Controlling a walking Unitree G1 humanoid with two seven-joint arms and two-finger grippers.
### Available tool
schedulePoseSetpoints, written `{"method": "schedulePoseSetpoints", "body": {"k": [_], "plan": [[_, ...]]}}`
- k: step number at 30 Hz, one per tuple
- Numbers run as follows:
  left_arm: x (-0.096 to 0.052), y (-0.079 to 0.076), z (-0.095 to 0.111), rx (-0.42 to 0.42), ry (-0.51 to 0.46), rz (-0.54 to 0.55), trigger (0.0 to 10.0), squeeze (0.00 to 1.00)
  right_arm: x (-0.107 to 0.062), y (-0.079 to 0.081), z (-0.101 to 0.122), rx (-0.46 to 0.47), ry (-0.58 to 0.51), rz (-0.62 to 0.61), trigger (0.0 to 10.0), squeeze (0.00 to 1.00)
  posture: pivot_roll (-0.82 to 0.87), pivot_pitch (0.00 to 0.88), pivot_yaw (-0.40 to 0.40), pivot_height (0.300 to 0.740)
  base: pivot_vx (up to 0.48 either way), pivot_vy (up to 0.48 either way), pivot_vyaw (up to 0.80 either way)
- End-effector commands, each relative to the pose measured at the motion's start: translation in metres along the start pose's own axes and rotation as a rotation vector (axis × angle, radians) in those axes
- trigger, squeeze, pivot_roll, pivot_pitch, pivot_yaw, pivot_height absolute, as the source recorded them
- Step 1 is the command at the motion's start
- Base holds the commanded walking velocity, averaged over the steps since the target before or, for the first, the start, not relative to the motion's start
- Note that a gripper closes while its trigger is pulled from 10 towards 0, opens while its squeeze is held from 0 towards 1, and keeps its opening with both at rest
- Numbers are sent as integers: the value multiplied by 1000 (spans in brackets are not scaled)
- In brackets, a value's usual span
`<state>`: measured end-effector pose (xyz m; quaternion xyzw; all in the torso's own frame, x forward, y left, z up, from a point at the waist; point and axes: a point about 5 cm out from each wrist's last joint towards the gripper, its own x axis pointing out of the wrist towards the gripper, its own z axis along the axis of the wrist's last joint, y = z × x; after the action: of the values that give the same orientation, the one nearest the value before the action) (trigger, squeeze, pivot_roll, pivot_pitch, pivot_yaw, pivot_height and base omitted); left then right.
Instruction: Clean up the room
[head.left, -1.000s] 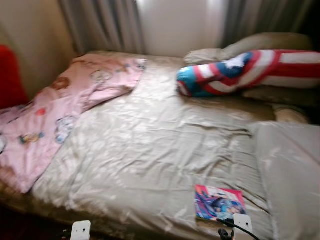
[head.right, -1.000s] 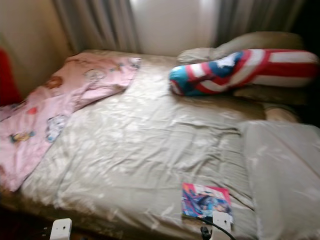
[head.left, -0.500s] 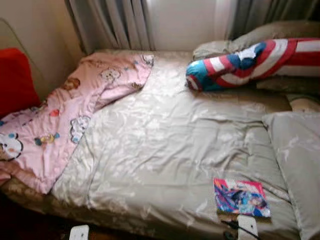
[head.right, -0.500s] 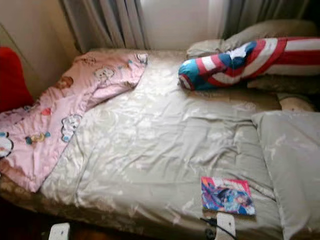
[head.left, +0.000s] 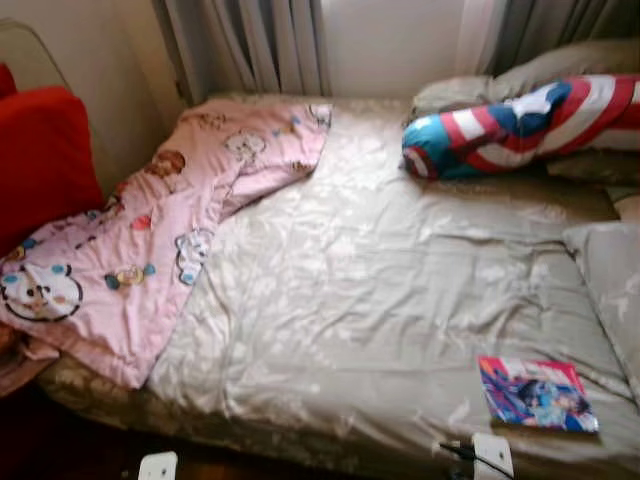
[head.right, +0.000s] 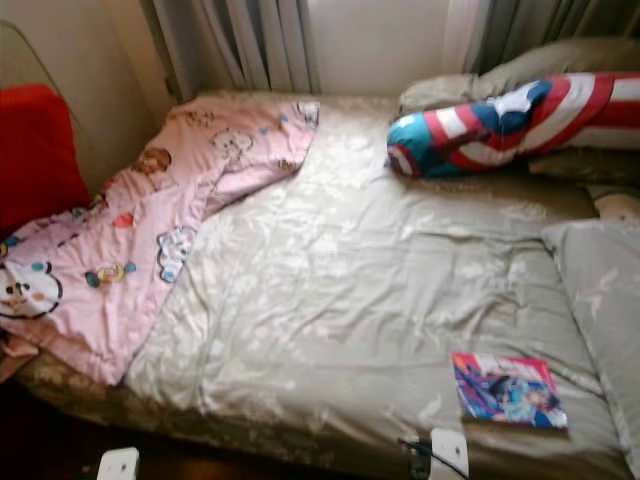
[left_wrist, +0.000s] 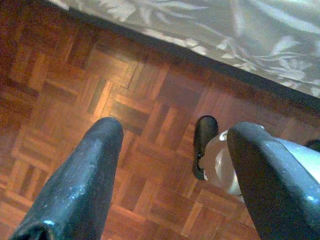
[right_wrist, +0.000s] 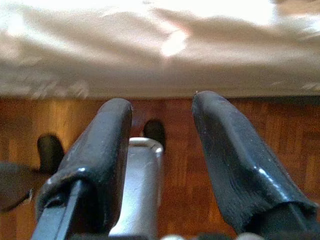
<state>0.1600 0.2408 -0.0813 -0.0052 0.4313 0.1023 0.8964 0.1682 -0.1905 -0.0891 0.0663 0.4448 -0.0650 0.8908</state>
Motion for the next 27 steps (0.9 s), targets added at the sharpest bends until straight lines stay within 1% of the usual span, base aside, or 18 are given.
{"method": "schedulePoseSetpoints", "body": {"k": [1, 4, 14, 19, 27], "plan": [[-4, 6, -13, 3, 45, 15, 10000, 0, 0, 7, -2, 3, 11, 16, 10000, 0, -36, 129, 14, 740, 0, 401, 0], [-4, 5, -13, 2, 46, 14, 10000, 0, 1, 12, -2, -1, 9, 22, 10000, 0, -35, 128, 12, 740, 0, 400, 0], [-4, 5, -13, -6, 46, 17, 10000, 0, 2, 16, 2, 7, -1, 24, 10000, 0, -35, 125, 11, 740, 0, 399, 0], [-4, 5, -14, -6, 47, 17, 10000, 0, 2, 16, 2, 8, -2, 23, 10000, 0, -36, 121, 11, 740, 0, 401, 0], [-4, 3, -15, -24, 48, 19, 10000, 0, 1, 9, 0, 8, -2, 15, 10000, 0, -26, 97, 0, 740, 0, 399, 0]]}}
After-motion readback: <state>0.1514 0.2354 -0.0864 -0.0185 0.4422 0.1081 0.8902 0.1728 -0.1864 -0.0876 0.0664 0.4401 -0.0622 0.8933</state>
